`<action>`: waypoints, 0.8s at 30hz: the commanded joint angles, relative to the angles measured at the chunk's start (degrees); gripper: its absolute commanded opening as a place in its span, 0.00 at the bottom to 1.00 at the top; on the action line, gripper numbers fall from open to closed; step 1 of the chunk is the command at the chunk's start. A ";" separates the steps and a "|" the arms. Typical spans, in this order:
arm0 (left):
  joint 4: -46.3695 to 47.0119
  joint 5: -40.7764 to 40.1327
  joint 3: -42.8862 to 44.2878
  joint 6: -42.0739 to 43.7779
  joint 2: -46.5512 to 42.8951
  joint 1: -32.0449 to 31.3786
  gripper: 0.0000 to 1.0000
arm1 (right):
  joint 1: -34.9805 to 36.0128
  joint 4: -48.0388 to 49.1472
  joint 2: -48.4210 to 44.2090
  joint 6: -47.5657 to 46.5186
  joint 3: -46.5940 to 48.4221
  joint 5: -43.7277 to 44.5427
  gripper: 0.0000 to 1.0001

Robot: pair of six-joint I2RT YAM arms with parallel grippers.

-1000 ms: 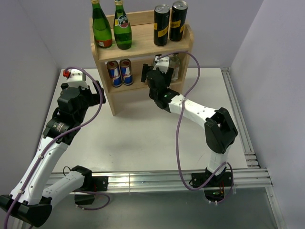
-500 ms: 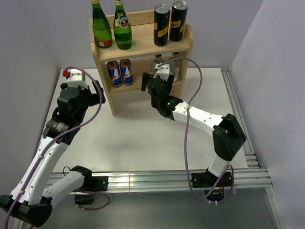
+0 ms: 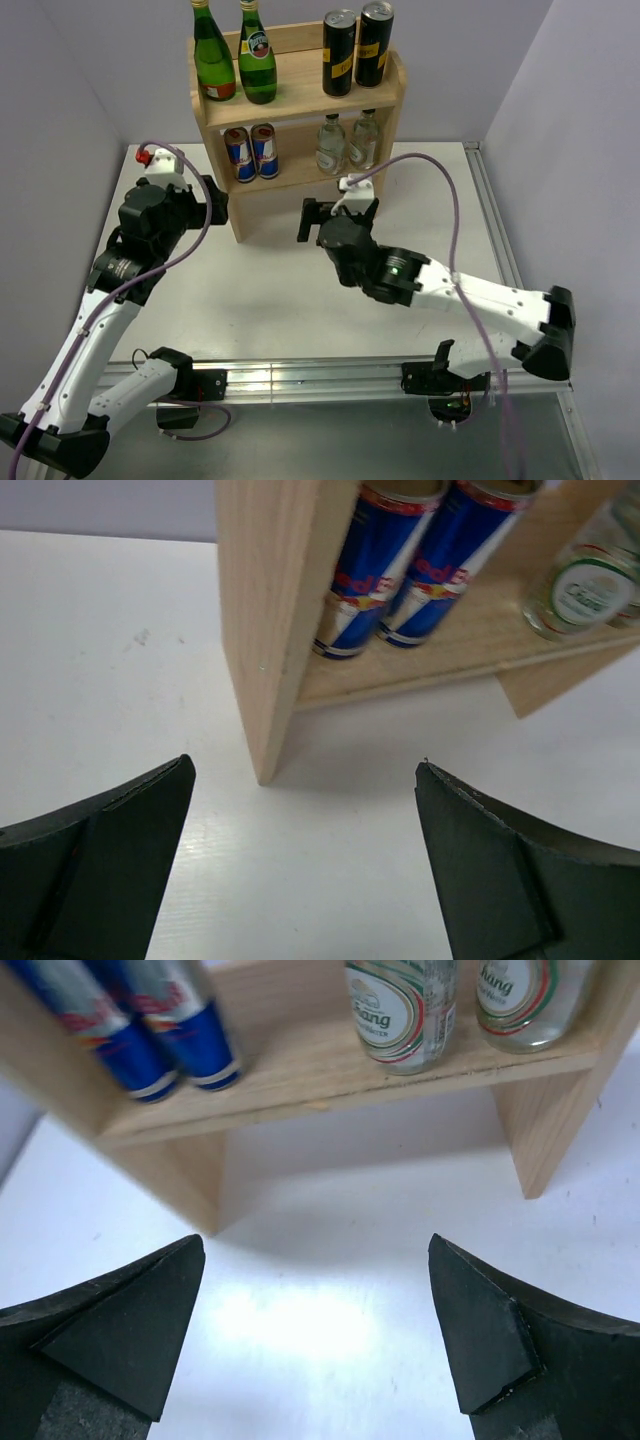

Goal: Place and organize the beverage onto the shelf

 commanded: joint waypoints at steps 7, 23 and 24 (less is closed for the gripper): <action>-6.78 13.51 16.84 -5.06 -5.08 0.14 0.99 | 11.24 -7.83 -20.96 -6.97 9.41 5.17 1.00; -8.89 13.51 22.14 -5.76 -4.64 0.14 0.99 | 12.82 -9.58 -24.05 -11.12 14.34 2.70 1.00; -8.63 13.60 22.05 -5.68 -4.64 0.14 0.99 | 12.74 -9.58 -24.05 -11.12 14.34 2.52 1.00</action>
